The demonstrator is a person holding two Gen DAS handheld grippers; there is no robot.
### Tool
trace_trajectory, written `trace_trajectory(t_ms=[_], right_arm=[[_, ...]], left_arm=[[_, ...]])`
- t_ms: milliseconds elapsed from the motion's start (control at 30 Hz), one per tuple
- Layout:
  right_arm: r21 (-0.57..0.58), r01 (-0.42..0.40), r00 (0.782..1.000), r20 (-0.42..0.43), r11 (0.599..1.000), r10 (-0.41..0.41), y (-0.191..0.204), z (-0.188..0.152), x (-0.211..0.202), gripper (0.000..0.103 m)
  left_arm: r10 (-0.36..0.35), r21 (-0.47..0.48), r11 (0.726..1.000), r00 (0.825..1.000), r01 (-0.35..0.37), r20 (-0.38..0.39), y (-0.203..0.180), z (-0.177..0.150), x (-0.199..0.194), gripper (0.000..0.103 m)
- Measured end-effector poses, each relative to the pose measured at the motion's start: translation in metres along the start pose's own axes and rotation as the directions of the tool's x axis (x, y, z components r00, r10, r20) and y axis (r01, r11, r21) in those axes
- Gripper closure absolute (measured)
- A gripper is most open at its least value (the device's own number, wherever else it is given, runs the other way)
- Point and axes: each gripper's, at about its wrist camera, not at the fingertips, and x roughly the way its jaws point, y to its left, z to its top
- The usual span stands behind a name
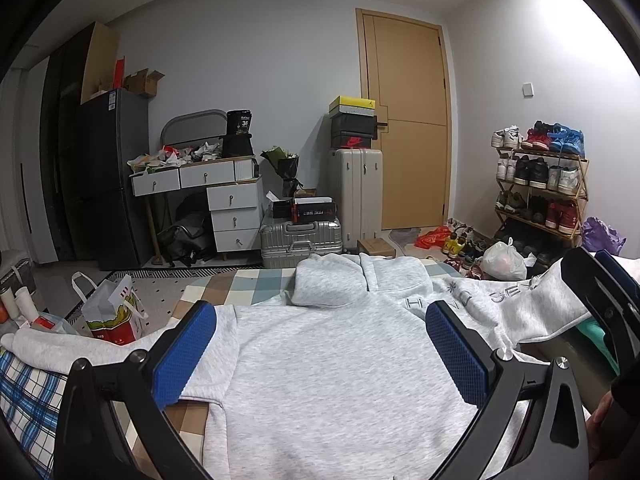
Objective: Fold large clothes
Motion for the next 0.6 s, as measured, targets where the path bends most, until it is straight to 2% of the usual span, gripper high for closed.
trace_trajectory(t_ms=[600], right_arm=[[-0.002,0.001,1.000,0.002,1.000,-0.001,0.0001,-0.0009,0.0001,0.000]], left_arm=[[0.007,-0.010,1.000,1.000,-0.007,-0.006,-0.0010,-0.0010,0.0023,0.001]])
